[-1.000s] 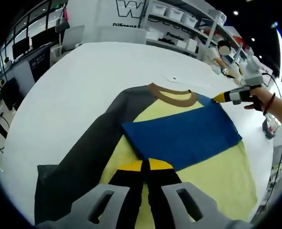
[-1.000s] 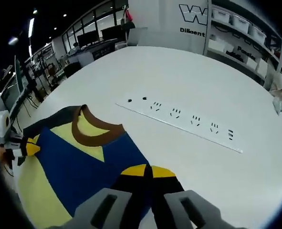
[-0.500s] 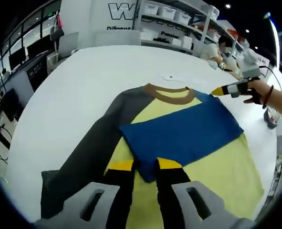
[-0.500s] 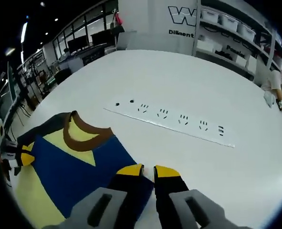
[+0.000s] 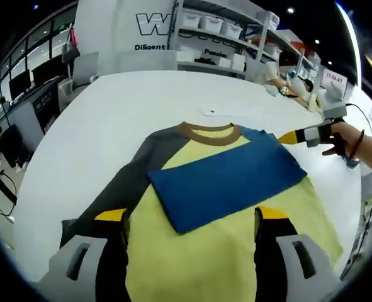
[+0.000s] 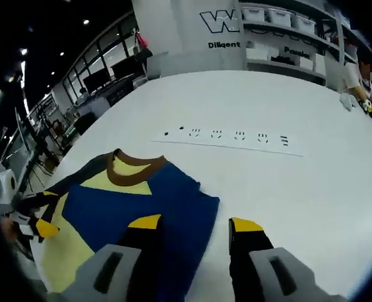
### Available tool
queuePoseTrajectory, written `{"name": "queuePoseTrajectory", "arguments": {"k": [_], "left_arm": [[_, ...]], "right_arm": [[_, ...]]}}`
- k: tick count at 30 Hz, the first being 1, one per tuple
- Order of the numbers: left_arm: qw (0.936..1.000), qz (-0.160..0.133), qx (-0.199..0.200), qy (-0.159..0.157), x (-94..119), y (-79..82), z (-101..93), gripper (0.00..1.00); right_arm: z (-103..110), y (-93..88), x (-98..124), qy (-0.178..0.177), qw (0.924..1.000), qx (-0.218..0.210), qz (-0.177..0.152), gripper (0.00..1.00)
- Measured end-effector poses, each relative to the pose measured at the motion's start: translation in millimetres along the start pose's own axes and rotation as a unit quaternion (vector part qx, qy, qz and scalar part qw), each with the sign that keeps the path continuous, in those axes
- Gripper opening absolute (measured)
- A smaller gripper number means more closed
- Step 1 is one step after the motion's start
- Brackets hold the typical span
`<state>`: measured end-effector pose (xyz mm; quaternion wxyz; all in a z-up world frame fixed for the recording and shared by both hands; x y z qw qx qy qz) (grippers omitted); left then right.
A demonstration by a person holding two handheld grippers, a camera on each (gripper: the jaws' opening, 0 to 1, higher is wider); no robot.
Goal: Fold the garment on the visible template until the final outline fits inside the template.
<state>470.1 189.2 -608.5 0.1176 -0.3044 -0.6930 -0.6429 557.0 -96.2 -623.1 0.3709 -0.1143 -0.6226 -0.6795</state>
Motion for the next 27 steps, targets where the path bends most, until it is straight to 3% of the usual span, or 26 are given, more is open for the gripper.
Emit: {"name": "queuePoseTrajectory", "arguments": {"k": [7, 14, 27], "left_arm": [[0.9998, -0.017, -0.003, -0.012, 13.8, 6.3, -5.2, 0.99], [0.9991, -0.033, -0.006, -0.025, 29.6, 12.0, -10.0, 0.99], [0.9983, -0.051, -0.008, -0.026, 60.7, 19.3, -10.8, 0.99]], "right_arm": [[9.1, -18.8, 20.1, -0.004, 1.0000, -0.001, 0.001, 0.37], [12.5, -36.7, 37.6, -0.021, 0.9997, -0.012, 0.006, 0.31], [10.7, -54.1, 38.9, -0.033, 0.9987, -0.031, 0.024, 0.17]]}}
Point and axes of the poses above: the point that each gripper's makers call its tool centre point, and the gripper's own axes: x roughly backward along the fingers, z roughly to its left, y roughly out of its top, the point moved 4 cm from there along x, roughly backward along the fingers, and after that the axes turned 9 degrees about -z, right-handed, at the moved point
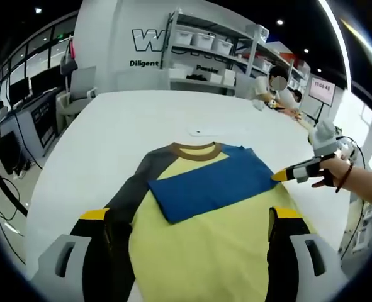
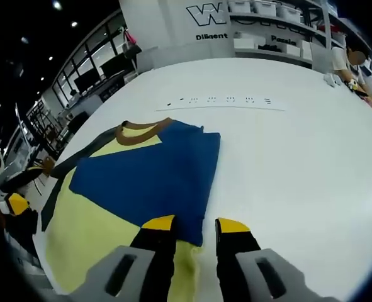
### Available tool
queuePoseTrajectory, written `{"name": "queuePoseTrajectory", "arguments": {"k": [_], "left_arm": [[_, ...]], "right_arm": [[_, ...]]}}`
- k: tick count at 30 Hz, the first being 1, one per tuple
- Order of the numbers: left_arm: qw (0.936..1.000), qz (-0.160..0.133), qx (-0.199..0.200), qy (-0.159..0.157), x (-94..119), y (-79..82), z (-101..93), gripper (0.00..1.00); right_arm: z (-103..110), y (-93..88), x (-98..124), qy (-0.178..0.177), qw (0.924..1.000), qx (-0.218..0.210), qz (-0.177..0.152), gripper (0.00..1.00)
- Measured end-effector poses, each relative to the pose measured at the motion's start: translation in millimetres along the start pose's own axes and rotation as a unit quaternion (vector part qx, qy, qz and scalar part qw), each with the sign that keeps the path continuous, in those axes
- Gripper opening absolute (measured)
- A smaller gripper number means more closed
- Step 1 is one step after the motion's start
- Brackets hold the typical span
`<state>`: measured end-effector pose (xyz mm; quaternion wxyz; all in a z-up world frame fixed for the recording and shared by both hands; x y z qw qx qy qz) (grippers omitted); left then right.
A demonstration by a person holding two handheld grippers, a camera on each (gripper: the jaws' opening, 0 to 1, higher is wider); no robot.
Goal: Fold the garment on the visible template until the final outline fits inside the template.
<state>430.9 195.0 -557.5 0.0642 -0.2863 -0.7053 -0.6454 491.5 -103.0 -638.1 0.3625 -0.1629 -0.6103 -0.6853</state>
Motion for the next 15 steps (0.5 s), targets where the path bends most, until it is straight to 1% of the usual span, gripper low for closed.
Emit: {"name": "queuePoseTrajectory", "arguments": {"k": [3, 6, 8, 10, 12, 15], "left_arm": [[1.0000, -0.002, -0.001, -0.002, 5.0, 0.6, 1.0, 0.99], [1.0000, -0.003, -0.003, -0.005, 9.7, 1.2, 1.2, 0.99], [1.0000, -0.003, -0.005, -0.005, 12.4, 0.5, 1.0, 0.99], [1.0000, -0.004, -0.005, -0.006, 15.8, -1.2, 1.2, 0.99], [1.0000, -0.004, 0.000, -0.007, 18.8, -4.8, 1.8, 0.99], [1.0000, 0.000, -0.003, -0.007, 22.8, -7.9, 2.3, 0.99]], "right_arm": [[-0.2, -3.1, -1.1, -0.001, 1.0000, -0.001, 0.004, 0.13], [0.3, -4.5, 0.4, -0.003, 1.0000, -0.002, 0.007, 0.13], [0.7, -5.3, 0.5, -0.003, 1.0000, 0.002, 0.007, 0.09], [2.4, -6.6, 0.6, 0.000, 0.9999, 0.007, 0.010, 0.04], [2.6, -7.6, 1.4, -0.002, 0.9998, 0.019, 0.011, 0.02], [1.3, -6.8, 1.9, 0.001, 0.9996, 0.023, 0.013, 0.00]]}}
Point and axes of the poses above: the point that each gripper's makers call its tool centre point, and the gripper's own axes: x roughly backward along the fingers, z roughly to its left, y roughly out of its top, the point moved 4 cm from there along x, roughly backward along the fingers, and after that the axes turned 9 degrees about -z, right-handed, at the moved point
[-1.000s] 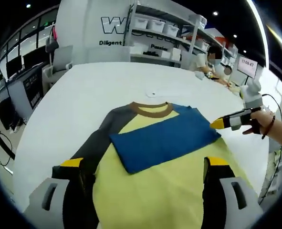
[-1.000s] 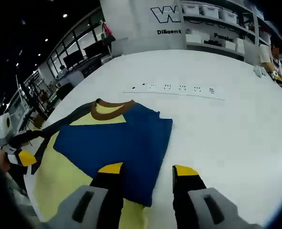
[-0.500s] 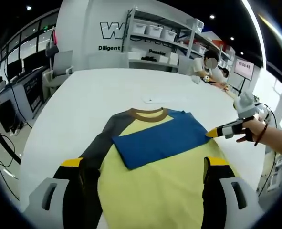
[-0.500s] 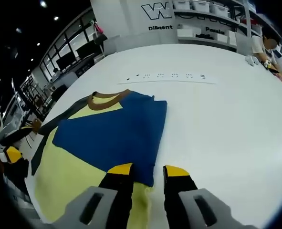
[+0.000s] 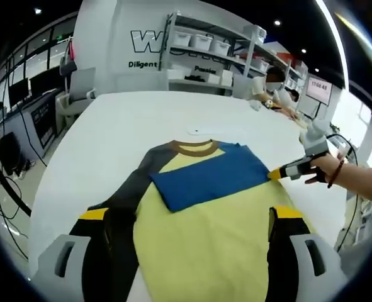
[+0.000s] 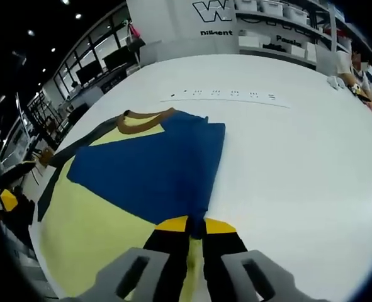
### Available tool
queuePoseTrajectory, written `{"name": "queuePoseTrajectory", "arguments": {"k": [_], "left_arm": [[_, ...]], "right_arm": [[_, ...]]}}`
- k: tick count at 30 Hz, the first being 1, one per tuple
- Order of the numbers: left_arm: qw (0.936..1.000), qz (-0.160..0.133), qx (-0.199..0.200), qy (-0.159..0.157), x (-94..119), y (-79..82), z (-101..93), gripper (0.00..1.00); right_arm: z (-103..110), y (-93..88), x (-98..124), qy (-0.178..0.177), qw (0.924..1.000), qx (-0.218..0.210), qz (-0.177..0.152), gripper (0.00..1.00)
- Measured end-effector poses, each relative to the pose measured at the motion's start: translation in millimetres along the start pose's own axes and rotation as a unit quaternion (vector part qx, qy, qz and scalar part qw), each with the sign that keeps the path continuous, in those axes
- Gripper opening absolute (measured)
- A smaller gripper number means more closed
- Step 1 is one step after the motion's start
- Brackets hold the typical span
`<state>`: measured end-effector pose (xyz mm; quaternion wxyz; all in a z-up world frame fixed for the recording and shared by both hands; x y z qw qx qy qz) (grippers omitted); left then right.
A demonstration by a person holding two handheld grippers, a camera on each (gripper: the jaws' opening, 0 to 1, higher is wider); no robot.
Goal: Fold the garment on the visible template until the final outline fits inside the template.
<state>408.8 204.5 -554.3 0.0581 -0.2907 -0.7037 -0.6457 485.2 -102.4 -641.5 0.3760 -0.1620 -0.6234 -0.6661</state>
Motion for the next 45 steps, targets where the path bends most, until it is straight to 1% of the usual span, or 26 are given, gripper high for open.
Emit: {"name": "queuePoseTrajectory", "arguments": {"k": [4, 9, 17, 25, 31, 45], "left_arm": [[1.0000, 0.000, 0.000, 0.000, 4.4, 0.1, 2.0, 0.99], [1.0000, -0.007, -0.002, 0.001, 9.4, 1.0, 3.6, 0.99], [1.0000, -0.008, -0.004, 0.004, 14.8, -1.3, 4.7, 0.99], [1.0000, -0.004, -0.007, 0.005, 16.7, -5.3, 3.8, 0.99], [1.0000, -0.001, -0.007, 0.005, 17.3, -7.9, 3.2, 0.99], [0.9999, 0.006, -0.006, 0.007, 19.3, -13.7, 6.0, 0.99]], "right_arm": [[-0.8, 0.8, 2.0, 0.004, 1.0000, 0.006, 0.004, 0.00], [-8.8, 1.6, 5.7, 0.003, 0.9998, 0.020, 0.008, 0.00], [-44.1, 2.6, 15.1, -0.018, 0.9992, 0.032, 0.017, 0.00], [-80.8, 1.1, 29.7, -0.047, 0.9977, 0.042, 0.027, 0.00], [-97.3, 2.2, 36.2, -0.058, 0.9971, 0.040, 0.027, 0.00], [-127.8, 8.7, 43.6, -0.082, 0.9956, 0.032, 0.031, 0.00]]}}
Point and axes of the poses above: the point that each gripper's makers call its tool centre point, and the gripper's own axes: x roughly backward along the fingers, z roughly to its left, y roughly out of its top, the point moved 4 cm from there along x, roughly backward along the fingers, and after that the axes turned 9 degrees about -z, right-handed, at the moved point
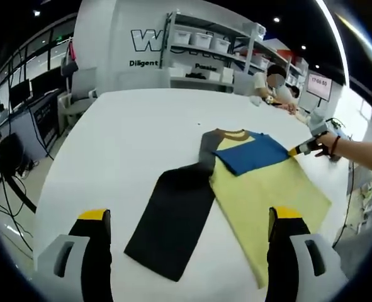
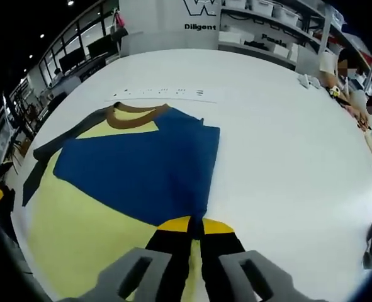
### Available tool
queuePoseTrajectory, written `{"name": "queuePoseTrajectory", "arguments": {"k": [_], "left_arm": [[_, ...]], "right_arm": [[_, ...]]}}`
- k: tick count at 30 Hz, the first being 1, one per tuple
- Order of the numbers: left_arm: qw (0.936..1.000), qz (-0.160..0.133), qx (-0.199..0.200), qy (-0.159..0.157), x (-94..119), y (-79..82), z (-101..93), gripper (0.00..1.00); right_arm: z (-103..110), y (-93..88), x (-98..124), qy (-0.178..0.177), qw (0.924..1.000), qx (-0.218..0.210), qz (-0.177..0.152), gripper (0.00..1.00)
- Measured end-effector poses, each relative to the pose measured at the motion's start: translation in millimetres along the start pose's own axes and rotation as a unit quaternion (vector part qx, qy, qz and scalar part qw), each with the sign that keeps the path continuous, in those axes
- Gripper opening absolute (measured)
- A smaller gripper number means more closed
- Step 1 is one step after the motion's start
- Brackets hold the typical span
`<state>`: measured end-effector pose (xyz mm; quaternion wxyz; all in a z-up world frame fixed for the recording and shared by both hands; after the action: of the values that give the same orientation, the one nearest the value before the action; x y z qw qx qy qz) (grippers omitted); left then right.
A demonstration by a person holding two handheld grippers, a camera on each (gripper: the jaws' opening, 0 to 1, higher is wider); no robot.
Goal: Fold the garment on the visible template until the final outline fits inside the template.
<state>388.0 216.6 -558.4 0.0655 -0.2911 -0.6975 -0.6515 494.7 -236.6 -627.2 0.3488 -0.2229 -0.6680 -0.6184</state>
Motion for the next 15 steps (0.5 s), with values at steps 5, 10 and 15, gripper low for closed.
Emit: {"name": "queuePoseTrajectory", "arguments": {"k": [5, 10, 15], "left_arm": [[1.0000, 0.003, 0.000, 0.003, 1.0, -1.9, 3.3, 0.99], [1.0000, 0.007, 0.002, 0.004, 0.6, -4.0, 5.3, 0.99], [0.9999, 0.009, 0.004, 0.005, -0.2, -5.5, 6.5, 0.97]], "right_arm": [[-15.5, -5.1, 0.4, -0.013, 0.9999, -0.003, 0.009, 0.00], [-28.2, -9.2, 1.1, -0.023, 0.9996, -0.011, 0.014, 0.00], [-35.6, -10.3, 3.3, -0.029, 0.9993, -0.020, 0.011, 0.00]]}}
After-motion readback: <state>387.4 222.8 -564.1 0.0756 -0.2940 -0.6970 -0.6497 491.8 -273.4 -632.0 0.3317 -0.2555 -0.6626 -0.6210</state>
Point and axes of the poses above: the point that each gripper's makers call its tool centre point, and the gripper's own axes: x roughly backward along the fingers, z roughly to its left, y roughly out of its top, the point moved 4 cm from there along x, roughly backward along the fingers, and after that the axes turned 9 degrees about -z, right-handed, at the moved point
